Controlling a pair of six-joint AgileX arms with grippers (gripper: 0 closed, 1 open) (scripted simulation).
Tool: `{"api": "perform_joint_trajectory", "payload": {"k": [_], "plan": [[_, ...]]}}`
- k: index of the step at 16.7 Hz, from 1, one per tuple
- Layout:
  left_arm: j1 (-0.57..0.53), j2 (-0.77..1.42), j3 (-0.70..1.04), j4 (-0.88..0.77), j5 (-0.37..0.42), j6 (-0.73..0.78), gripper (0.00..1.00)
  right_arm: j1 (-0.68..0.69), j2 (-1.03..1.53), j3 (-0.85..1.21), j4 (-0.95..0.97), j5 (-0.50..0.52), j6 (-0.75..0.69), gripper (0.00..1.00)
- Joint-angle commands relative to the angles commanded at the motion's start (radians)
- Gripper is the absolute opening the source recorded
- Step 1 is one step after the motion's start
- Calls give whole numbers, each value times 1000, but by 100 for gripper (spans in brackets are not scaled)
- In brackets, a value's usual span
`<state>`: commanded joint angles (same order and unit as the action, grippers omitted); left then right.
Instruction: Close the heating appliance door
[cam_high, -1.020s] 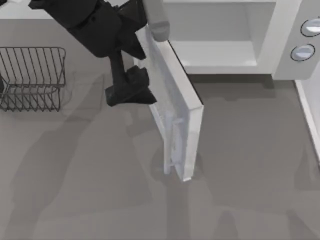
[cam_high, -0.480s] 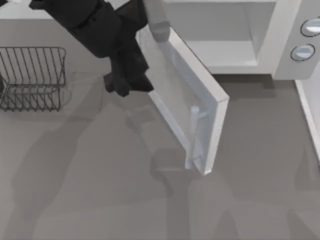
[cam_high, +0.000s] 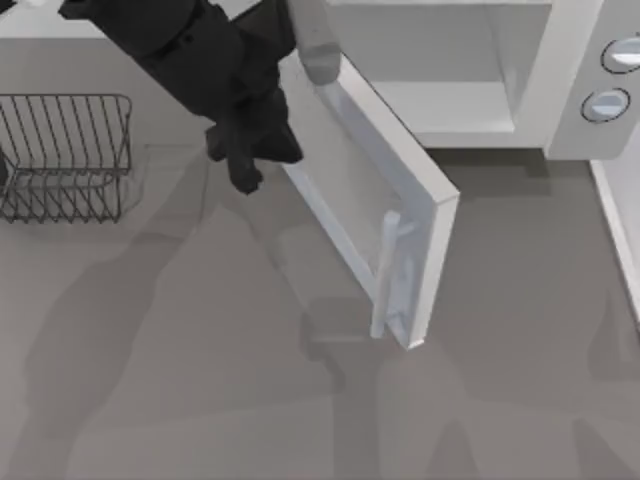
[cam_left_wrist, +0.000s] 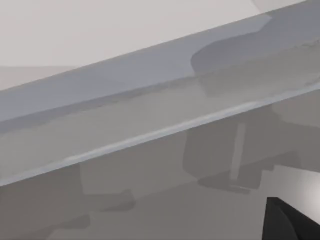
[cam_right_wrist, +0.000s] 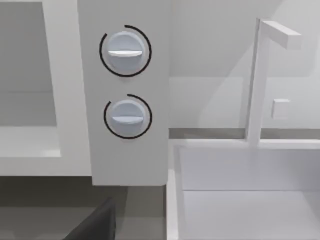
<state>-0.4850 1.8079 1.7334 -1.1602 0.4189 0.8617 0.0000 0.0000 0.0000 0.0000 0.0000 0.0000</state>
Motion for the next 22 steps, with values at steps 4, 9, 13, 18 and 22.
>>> {"api": "perform_joint_trajectory", "payload": {"k": [4, 9, 13, 18, 22], "plan": [[0, 0, 0, 0, 0, 0, 0, 0, 0, 0, 0, 0, 0, 100], [-29, 25, 23, 4, -9, -31, 0, 0, 0, 0, 0, 0, 0, 100], [-47, 32, 39, 13, -16, -49, 0, 0, 0, 0, 0, 0, 0, 100], [-59, 42, 51, 15, -21, -65, 0, 0, 0, 0, 0, 0, 0, 100], [-79, 58, 71, 19, -28, -85, 0, 0, 0, 0, 0, 0, 0, 100]]}}
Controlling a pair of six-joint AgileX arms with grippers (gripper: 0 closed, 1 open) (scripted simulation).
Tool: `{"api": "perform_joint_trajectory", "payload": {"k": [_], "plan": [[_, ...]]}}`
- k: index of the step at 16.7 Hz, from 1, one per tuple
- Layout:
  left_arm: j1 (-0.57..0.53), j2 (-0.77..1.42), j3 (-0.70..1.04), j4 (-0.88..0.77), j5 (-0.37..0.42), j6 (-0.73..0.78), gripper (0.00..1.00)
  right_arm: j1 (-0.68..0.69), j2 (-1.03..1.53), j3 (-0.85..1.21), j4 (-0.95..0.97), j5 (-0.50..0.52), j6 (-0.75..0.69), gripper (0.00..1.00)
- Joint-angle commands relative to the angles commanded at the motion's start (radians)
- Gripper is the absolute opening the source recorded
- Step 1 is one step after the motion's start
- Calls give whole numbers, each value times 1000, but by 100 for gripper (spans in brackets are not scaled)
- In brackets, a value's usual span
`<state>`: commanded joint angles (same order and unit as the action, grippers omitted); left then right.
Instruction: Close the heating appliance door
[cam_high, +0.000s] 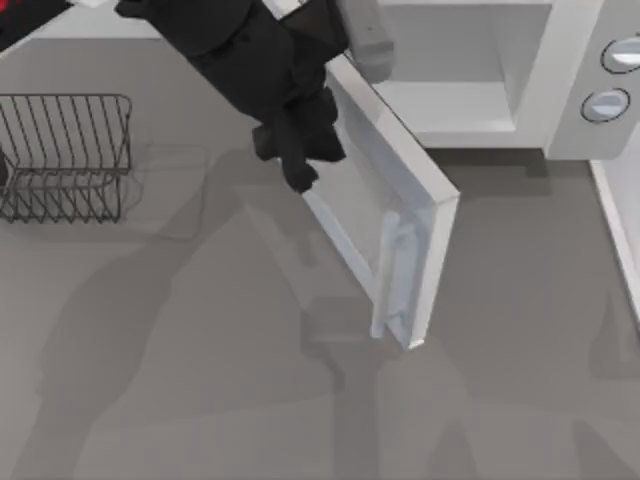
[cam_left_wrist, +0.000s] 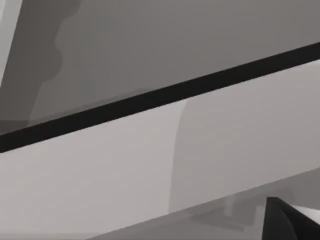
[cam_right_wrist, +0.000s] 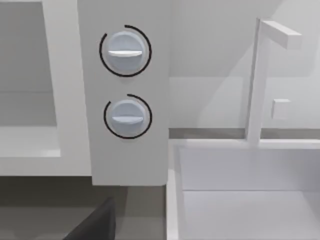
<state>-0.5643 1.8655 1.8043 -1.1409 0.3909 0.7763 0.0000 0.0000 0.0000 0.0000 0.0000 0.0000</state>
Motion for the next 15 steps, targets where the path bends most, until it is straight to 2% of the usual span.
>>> {"api": "perform_joint_trajectory", "payload": {"k": [15], "plan": [[-49, 43, 57, 6, -18, -53, 0, 0, 0, 0, 0, 0, 0, 100]]}}
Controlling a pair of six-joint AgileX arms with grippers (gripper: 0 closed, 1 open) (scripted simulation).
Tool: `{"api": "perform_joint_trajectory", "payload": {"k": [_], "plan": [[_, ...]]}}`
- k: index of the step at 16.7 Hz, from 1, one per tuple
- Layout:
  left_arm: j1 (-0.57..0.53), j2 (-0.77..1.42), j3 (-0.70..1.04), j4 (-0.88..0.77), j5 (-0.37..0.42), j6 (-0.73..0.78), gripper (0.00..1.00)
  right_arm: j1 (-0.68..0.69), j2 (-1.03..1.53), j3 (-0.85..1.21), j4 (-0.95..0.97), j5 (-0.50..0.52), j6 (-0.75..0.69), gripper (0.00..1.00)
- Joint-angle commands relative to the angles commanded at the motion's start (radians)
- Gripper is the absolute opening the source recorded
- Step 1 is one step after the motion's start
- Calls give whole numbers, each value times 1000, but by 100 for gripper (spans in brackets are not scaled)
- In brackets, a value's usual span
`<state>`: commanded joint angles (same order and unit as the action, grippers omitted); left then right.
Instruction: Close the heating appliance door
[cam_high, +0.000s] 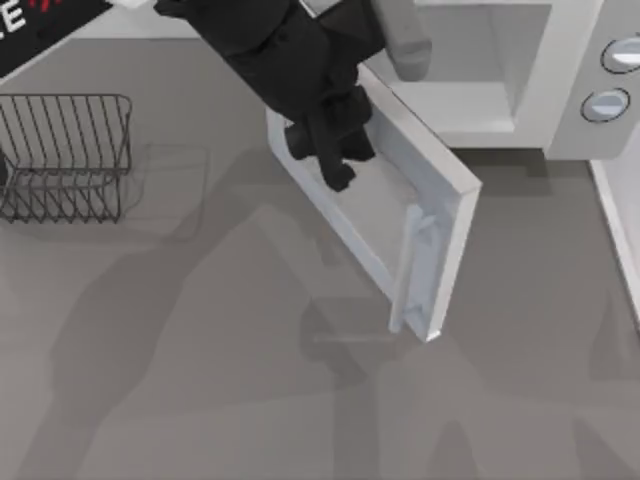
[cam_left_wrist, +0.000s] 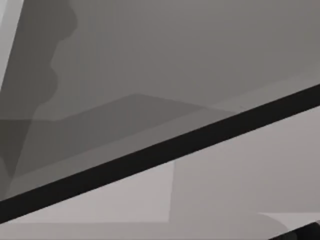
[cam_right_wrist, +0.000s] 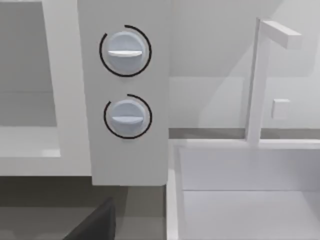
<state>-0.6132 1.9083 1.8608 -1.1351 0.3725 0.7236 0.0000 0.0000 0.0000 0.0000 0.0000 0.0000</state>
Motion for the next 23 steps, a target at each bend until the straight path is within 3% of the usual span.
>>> {"api": "perform_joint_trajectory", "payload": {"k": [23], "plan": [[-80, 98, 73, -46, -8, -71, 0, 0, 0, 0, 0, 0, 0, 100]]}}
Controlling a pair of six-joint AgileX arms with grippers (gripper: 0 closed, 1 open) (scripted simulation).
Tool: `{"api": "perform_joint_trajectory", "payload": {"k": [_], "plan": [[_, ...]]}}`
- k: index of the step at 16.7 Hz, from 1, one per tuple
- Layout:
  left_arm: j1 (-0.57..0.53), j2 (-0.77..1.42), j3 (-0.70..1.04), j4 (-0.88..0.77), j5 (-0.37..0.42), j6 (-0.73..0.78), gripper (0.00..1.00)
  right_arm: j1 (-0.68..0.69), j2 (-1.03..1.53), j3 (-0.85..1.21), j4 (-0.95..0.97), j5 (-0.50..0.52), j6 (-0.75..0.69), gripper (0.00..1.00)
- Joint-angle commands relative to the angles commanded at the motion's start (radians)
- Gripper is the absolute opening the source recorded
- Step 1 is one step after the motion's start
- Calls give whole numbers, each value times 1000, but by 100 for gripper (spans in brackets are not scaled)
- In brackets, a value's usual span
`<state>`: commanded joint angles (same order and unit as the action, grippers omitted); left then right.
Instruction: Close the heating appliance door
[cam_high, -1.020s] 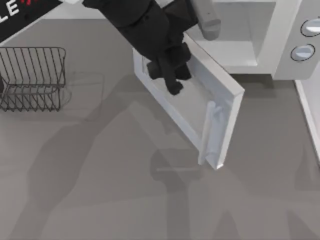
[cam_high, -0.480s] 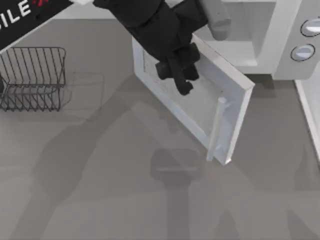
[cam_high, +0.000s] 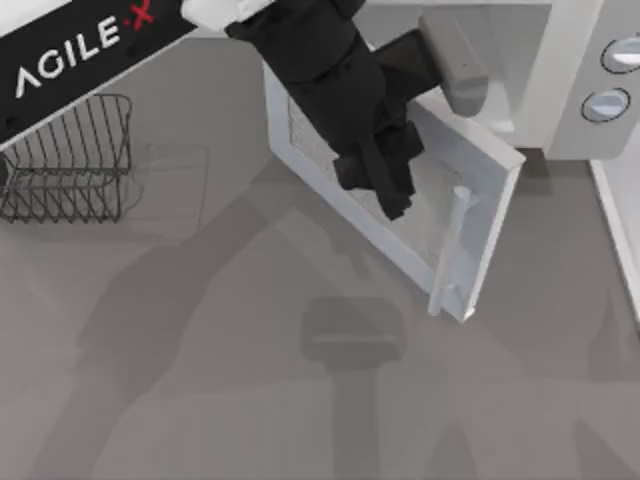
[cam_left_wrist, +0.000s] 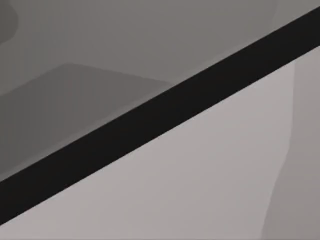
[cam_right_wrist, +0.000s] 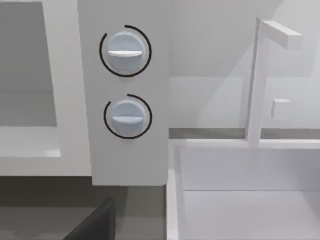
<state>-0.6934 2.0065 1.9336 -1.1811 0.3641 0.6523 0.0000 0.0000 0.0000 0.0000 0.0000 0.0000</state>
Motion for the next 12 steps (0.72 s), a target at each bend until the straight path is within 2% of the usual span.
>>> {"api": "perform_joint_trajectory", "payload": {"k": [6, 12], "plan": [[8, -14, 46, 40, -21, -7, 0, 0, 0, 0, 0, 0, 0, 100], [-26, 25, 38, -7, -3, -16, 0, 0, 0, 0, 0, 0, 0, 100]]}}
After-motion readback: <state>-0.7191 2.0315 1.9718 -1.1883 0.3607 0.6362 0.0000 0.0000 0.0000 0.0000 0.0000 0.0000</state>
